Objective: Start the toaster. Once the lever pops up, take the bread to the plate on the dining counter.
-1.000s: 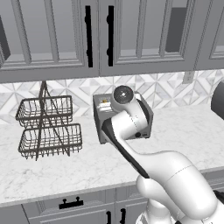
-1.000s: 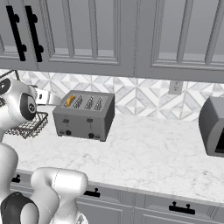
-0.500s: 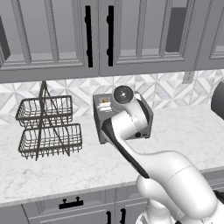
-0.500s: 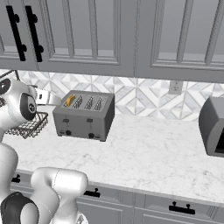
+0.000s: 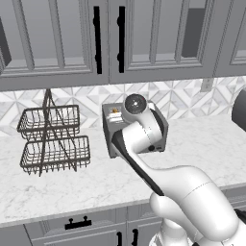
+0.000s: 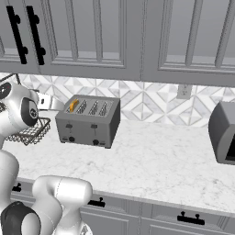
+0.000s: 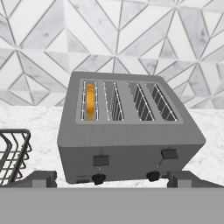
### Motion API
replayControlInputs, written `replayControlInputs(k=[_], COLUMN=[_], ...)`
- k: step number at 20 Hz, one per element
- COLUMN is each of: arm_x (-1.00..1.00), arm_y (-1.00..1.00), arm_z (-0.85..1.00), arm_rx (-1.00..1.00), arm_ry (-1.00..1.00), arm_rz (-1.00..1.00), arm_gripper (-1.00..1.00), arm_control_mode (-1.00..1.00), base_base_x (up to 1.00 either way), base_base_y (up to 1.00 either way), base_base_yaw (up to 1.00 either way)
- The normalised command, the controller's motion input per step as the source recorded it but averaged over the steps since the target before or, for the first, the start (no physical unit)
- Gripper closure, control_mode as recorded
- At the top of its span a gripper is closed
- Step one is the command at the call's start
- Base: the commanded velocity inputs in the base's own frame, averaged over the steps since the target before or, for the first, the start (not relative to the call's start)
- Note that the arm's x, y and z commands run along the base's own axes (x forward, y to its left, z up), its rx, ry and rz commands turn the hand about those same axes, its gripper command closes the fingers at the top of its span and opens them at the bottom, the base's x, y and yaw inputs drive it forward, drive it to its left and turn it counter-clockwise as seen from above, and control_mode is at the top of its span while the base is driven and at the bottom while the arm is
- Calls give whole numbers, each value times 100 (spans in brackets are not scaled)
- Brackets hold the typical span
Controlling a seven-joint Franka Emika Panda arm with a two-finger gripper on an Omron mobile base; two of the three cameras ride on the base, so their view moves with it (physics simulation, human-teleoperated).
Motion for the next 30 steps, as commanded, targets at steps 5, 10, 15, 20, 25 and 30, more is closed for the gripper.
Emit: replayControlInputs(k=[5, 10, 15, 20, 25, 30], arm_x=[0, 0, 0, 0, 0, 2], arm_y=[0, 0, 0, 0, 0, -5], arm_z=[0, 0, 0, 0, 0, 0], arm_rx=[0, 0, 0, 0, 2, 16], arm_ry=[0, 0, 0, 0, 0, 2], arm_rz=[0, 0, 0, 0, 0, 2], arm_gripper=[-100, -100, -100, -100, -100, -100], arm_control_mode=[-100, -100, -100, -100, -100, -100], base_base_x=[0, 0, 0, 0, 0, 0], base_base_y=[0, 0, 0, 0, 0, 0], base_base_yaw=[0, 0, 0, 0, 0, 0])
